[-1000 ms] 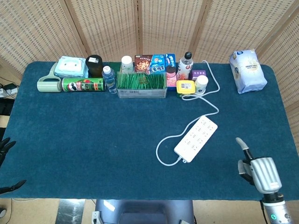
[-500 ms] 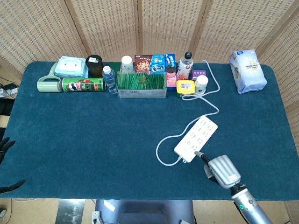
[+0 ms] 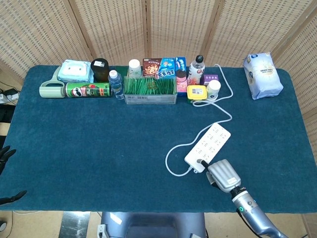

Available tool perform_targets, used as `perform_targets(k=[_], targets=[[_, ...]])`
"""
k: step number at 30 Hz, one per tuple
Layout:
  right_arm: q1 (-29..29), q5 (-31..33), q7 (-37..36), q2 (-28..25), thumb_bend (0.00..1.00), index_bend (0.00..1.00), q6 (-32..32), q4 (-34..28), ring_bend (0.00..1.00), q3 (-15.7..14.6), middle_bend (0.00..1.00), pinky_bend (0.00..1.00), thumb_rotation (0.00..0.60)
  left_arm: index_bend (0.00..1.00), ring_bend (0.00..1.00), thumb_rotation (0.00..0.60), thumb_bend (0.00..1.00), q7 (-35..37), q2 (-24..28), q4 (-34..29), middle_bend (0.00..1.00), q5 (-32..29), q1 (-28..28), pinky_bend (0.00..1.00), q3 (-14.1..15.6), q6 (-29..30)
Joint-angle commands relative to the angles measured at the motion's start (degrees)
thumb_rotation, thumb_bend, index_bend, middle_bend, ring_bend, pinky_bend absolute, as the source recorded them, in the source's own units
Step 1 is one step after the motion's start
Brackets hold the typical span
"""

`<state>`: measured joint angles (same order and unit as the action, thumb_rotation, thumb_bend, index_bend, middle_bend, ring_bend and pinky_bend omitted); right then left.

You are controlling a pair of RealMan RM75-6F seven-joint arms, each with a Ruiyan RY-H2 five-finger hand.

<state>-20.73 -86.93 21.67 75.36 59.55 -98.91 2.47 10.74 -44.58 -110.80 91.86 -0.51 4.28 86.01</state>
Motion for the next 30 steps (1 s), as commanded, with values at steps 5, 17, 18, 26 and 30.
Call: perform_targets(k=[5, 17, 18, 26, 30], targets=[[-1.7, 3.6, 3.2, 1.0, 0.73, 0.24, -2.2, 0.7, 1.00, 0.6, 0.95, 1.00, 0.600, 0.00, 0.00, 0.600, 0.12, -1.1, -0.2, -0.3, 0.00, -0.2, 0.3, 0.02, 0.1, -0.7], [-3.2, 8.1, 6.3, 1.5, 0.73, 0.25, -2.9, 0.5, 1.00, 0.8, 0.96, 1.00, 0.600, 0.00, 0.00, 0.600, 0.12, -1.7, -0.3, -0.6, 0.00, -1.0, 0.6, 0.02, -0.1, -1.4], [-3.3, 8.3, 6.4, 1.5, 0.73, 0.25, -2.9, 0.5, 1.00, 0.8, 0.96, 1.00, 0.600, 0.00, 0.00, 0.600, 0.12, -1.7, -0.3, -0.6, 0.00, -1.0, 0.6, 0.02, -0.2, -1.4], [-3.9, 9.5, 7.2, 1.8, 0.73, 0.25, -2.8, 0.7, 1.00, 0.4, 0.96, 1.00, 0.600, 0.00, 0.00, 0.600, 0.12, -1.7, -0.2, -0.7, 0.00, -1.0, 0.6, 0.02, -0.1, -1.5], [-4.3, 10.2, 8.1, 1.8, 0.73, 0.25, -2.6, 0.4, 1.00, 0.4, 0.96, 1.00, 0.600, 0.00, 0.00, 0.600, 0.12, -1.7, -0.2, -0.7, 0.00, -0.9, 0.6, 0.02, -0.1, -1.6]])
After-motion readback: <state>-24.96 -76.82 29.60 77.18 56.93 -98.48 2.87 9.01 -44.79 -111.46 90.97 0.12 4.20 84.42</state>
